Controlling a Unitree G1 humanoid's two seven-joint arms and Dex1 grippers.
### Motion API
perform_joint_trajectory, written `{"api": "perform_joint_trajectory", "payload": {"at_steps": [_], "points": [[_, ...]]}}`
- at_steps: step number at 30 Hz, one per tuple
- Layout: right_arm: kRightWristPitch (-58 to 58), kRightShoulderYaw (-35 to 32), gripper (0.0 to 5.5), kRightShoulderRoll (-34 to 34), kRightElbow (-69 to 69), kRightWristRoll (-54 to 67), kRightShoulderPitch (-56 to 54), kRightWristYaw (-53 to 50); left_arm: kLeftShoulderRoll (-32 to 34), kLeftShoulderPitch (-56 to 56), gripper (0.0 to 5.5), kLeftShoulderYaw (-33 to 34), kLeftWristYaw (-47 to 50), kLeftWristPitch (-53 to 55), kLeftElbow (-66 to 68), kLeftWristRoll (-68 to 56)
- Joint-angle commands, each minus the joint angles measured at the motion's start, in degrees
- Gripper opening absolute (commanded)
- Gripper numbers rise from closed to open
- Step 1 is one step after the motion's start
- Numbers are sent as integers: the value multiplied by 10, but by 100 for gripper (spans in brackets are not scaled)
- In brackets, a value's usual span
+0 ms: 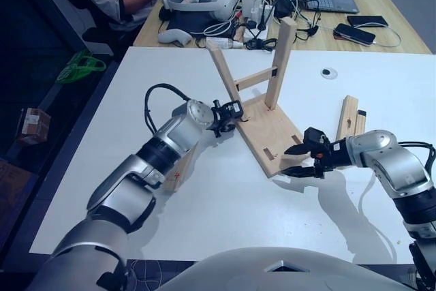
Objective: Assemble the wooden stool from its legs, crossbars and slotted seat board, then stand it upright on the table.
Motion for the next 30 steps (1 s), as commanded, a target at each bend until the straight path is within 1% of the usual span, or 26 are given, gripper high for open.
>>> {"api": "perform_joint_trajectory", "payload": {"at_steps": [1, 5, 8, 13, 16, 17, 19, 21, 22, 24, 27, 30], "points": [[22, 7, 336, 42, -21, 8, -3, -54, -41, -36, 228, 40, 40, -40, 59, 18], [31, 28, 336, 85, -16, 3, -14, -97, -59, -35, 228, 73, 68, -55, 77, 28], [24, 33, 336, 98, -8, -5, -22, -121, -43, -13, 228, 78, 57, -38, 32, 43], [13, 13, 336, 81, -15, -13, -13, -151, 76, 98, 228, 74, -13, 91, -173, 90], [20, -5, 336, 69, -44, -8, 10, -170, 130, 170, 228, 101, -26, 174, -272, 100], [23, -11, 336, 65, -55, -5, 19, -175, 138, 192, 228, 117, -24, 195, -299, 96], [29, -23, 336, 57, -76, -1, 39, -185, 136, 226, 254, 148, -19, 238, -343, 81], [35, -32, 336, 49, -94, 2, 57, -195, 134, 249, 283, 156, -9, 277, -368, 83], [39, -38, 336, 46, -101, 3, 63, -201, 128, 254, 283, 159, -8, 294, -376, 79], [42, -56, 336, 42, -113, 5, 71, -214, 109, 257, 283, 174, 4, 315, -382, 69], [45, -117, 336, 69, -118, 15, 72, -267, 99, 269, 283, 188, 15, 341, -401, 58], [60, -247, 336, 132, -115, 19, 72, -396, 113, 312, 283, 204, 16, 376, -453, 45]]}}
